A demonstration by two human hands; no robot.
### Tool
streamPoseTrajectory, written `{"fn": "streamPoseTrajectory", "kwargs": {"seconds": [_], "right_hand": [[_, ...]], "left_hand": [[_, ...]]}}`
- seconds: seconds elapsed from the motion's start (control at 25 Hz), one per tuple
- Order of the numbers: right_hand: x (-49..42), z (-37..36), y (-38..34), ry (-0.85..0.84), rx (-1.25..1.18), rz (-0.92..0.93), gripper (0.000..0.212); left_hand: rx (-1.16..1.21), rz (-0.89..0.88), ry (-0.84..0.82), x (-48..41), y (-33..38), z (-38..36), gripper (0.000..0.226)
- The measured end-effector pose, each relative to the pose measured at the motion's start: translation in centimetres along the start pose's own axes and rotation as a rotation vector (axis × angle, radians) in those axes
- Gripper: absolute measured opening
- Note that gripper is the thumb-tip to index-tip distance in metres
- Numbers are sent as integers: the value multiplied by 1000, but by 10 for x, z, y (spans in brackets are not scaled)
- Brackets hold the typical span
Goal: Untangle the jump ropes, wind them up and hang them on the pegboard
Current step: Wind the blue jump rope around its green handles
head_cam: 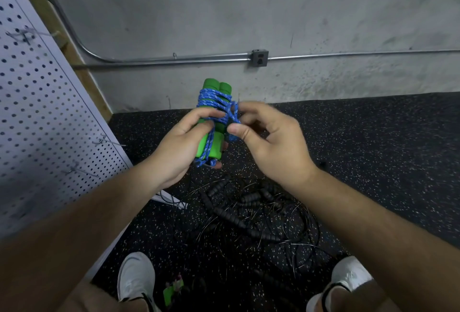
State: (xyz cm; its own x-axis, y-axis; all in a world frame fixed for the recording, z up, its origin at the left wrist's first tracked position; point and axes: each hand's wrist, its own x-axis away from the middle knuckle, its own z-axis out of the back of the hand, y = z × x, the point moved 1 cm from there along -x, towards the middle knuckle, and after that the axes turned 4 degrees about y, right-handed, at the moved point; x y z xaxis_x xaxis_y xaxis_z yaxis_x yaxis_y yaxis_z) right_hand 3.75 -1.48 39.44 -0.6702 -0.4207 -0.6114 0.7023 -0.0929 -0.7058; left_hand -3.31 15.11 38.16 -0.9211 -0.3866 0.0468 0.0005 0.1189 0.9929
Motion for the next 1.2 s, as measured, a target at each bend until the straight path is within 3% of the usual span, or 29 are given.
{"fn": "streamPoseTrajectory", "kwargs": {"seconds": [0.08,0.36,0.64,0.88,1.2], "right_hand": [[-2,5,2,8,-20,-50,19],[2,5,15,-120,261,147,20],[0,3,13,-152,143,-21,14],[0,1,12,-199,-38,-297,13],[1,0,8,-179,4,-294,14]], "left_hand": [[53,26,-14,-2,2,3,41],[109,-26,-57,-4,0,9,43],[98,-43,-86,-3,-1,7,37],[124,-52,-97,-5,-3,6,38],[37,-94,-144,-6,-7,8,46]]}}
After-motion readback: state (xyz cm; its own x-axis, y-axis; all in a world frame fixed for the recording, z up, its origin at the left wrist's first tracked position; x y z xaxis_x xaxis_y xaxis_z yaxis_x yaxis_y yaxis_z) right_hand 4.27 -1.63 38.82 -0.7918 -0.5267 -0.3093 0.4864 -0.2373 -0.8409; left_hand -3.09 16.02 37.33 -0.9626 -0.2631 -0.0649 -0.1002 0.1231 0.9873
